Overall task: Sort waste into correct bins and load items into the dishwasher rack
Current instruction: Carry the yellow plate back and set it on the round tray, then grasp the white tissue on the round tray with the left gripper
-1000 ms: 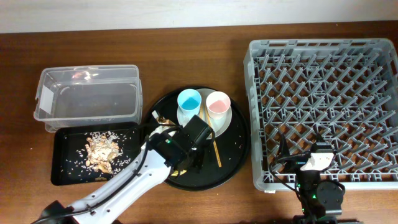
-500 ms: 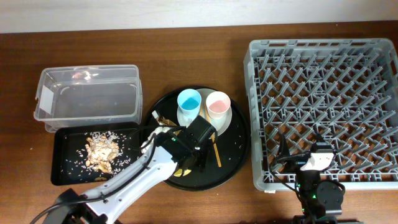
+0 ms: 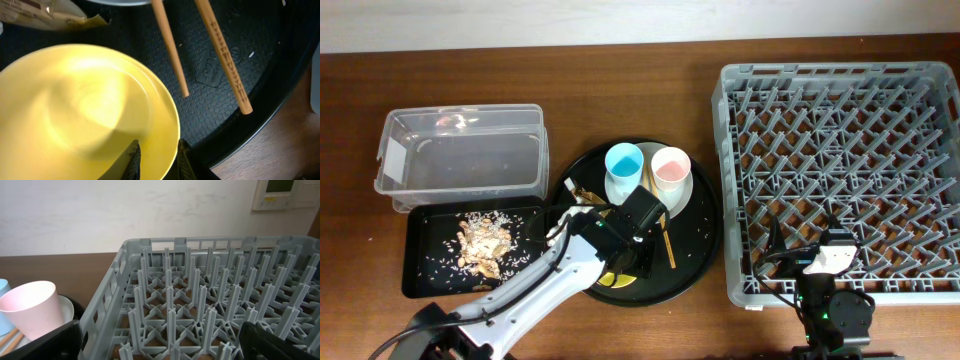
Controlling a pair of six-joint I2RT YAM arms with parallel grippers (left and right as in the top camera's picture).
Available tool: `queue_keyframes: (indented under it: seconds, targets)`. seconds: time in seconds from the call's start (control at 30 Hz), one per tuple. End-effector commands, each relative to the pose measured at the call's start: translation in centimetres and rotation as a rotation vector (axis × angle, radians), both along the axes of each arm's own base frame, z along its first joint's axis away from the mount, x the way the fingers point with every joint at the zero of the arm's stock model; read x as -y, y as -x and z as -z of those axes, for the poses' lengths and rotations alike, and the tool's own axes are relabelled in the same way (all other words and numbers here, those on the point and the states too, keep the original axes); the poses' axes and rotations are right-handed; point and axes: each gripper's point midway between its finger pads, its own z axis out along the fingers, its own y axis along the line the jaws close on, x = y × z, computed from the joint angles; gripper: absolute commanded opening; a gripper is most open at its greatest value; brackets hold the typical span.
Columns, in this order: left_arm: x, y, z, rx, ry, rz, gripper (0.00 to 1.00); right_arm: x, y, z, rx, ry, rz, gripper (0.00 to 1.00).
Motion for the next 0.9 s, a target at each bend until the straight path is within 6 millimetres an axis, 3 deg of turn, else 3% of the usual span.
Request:
queue_keyframes:
  seconds: [0.0, 0.07, 0.2, 0.23, 0.33, 0.57, 0.87]
  targets:
    - [0.1, 0.2, -0.8, -0.003, 0.008, 0.013, 0.25, 0.2, 0.0, 0.2, -0.003, 0.007, 0.006, 0.98]
    - [-0.3, -0.3, -1.9, 0.031, -0.012, 0.003, 0.25, 0.2, 0.0, 0.2, -0.003, 0.007, 0.006, 0.98]
    - [-3.3, -2.4, -5.2, 0.190, -0.153, -0.026, 0.25, 0.2, 0.0, 0.2, -0.003, 0.007, 0.006, 0.98]
    - [-4.1, -2.7, -6.0, 0.223, -0.189, -0.004, 0.37, 0.2, 0.0, 0.2, -0.003, 0.007, 0.006, 0.98]
    - [-6.4, -3.1, -7.0, 0.251, -0.257, -0.003, 0.47, 0.2, 0.0, 0.2, -0.003, 0.007, 0.006, 0.99]
    - [-12.7, -3.6, -6.0, 0.134, -0.329, -0.143, 0.48, 0.2, 0.0, 0.2, -0.003, 0.007, 0.006, 0.98]
    - [-13.3, -4.5, -3.3, 0.141, -0.279, -0.191, 0.46, 0.2, 0.0, 0.2, -0.003, 0.007, 0.006, 0.98]
